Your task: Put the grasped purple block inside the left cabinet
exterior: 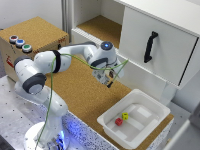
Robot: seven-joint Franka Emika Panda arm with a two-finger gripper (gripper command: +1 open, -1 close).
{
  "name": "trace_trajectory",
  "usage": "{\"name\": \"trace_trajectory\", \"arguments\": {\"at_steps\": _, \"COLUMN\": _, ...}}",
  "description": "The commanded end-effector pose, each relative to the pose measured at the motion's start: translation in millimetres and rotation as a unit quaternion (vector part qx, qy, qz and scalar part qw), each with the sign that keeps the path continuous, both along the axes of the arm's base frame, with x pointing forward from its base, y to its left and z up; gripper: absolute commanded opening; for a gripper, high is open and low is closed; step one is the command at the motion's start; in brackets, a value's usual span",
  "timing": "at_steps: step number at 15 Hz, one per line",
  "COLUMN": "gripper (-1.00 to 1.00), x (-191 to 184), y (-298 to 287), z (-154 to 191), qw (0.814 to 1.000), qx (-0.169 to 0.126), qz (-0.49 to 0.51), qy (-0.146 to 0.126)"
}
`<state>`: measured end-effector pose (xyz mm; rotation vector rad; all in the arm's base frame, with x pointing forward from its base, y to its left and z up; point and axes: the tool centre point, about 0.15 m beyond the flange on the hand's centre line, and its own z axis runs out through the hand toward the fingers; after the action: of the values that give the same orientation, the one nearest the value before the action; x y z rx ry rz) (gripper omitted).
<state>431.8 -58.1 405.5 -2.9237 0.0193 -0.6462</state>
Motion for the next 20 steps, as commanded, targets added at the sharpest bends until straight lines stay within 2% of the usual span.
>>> {"name": "trace_trajectory", "arguments": {"at_steps": 1, "gripper": -1.00, "x": -9.2, "y": 97.0, "z": 1.6, "qw": 0.997, "qx": 0.009, "qz": 0.061, "qy": -0.036}}
{"name": "trace_trajectory", "arguments": {"at_steps": 3, "gripper": -1.00, "x": -4.3, "y": 127.9, "z": -1.2, "qw": 0.996, "qx": 0.009, "qz": 0.078, "qy": -0.032}}
{"name": "trace_trajectory", "arguments": {"at_steps": 6, "gripper": -1.00, "x": 2.7, "y": 177.7, "z": 17.5, "qw": 0.996, "qx": 0.019, "qz": 0.077, "qy": -0.044}}
{"name": "trace_trajectory", "arguments": {"at_steps": 10, "gripper": -1.00, "x": 18.8, "y": 251.5, "z": 27.6, "qw": 0.998, "qx": 0.029, "qz": 0.027, "qy": -0.042}}
{"name": "trace_trajectory", "arguments": {"at_steps": 12, "gripper": -1.00, "x": 29.0, "y": 277.5, "z": 32.4, "qw": 0.999, "qx": 0.002, "qz": -0.006, "qy": -0.045}}
{"name": "trace_trajectory", "arguments": {"at_steps": 15, "gripper": -1.00, "x": 56.1, "y": 289.0, "z": 53.4, "qw": 0.996, "qx": -0.044, "qz": -0.048, "qy": -0.064}}
{"name": "trace_trajectory", "arguments": {"at_steps": 20, "gripper": -1.00, "x": 113.6, "y": 284.4, "z": 89.3, "qw": 0.990, "qx": -0.093, "qz": -0.064, "qy": -0.088}}
